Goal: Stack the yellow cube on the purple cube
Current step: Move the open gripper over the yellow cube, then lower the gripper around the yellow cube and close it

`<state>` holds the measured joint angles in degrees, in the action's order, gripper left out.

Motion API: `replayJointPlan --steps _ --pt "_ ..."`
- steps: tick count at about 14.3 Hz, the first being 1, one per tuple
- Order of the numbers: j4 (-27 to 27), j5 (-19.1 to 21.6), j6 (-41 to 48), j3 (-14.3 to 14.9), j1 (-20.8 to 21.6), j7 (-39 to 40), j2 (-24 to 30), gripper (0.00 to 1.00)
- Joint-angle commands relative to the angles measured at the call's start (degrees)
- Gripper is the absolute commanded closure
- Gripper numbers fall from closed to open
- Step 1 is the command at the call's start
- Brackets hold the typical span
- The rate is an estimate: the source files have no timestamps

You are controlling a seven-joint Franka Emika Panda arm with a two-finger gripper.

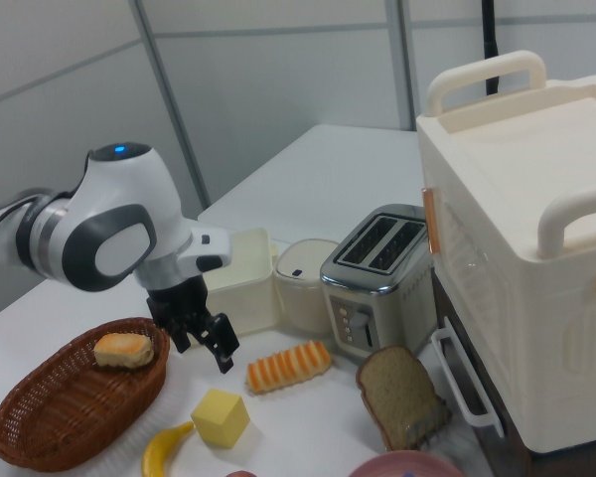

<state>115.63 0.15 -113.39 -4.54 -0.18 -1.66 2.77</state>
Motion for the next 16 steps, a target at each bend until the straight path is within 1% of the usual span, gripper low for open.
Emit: replayJointPlan --steps 1,3,4,6,8,9,10,12,16 --pt "7.1 -0.6 -5.1 0.1 1.8 -1.4 3.9 0.0" --pt "8.5 -0.8 -7.5 0.1 2.4 -1.3 3.5 0.0" --pt "8.6 -1.6 -8.2 0.1 3.4 -1.4 2.4 0.0" --pt "8.6 -2.3 -9.2 0.1 3.9 -1.8 0.1 0.0" --pt "8.6 -5.8 -12.1 0.1 5.4 -5.2 -2.4 0.0" --pt "8.6 -8.0 -12.4 0.1 5.6 -7.3 -3.7 0.0" --pt "8.4 -9.4 -12.6 0.1 5.9 -8.2 -4.9 0.0" --pt "8.3 -10.3 -13.6 0.1 6.2 -9.6 -5.6 0.0" --pt "8.3 -11.6 -14.3 0.1 6.2 -9.8 -6.8 0.0"
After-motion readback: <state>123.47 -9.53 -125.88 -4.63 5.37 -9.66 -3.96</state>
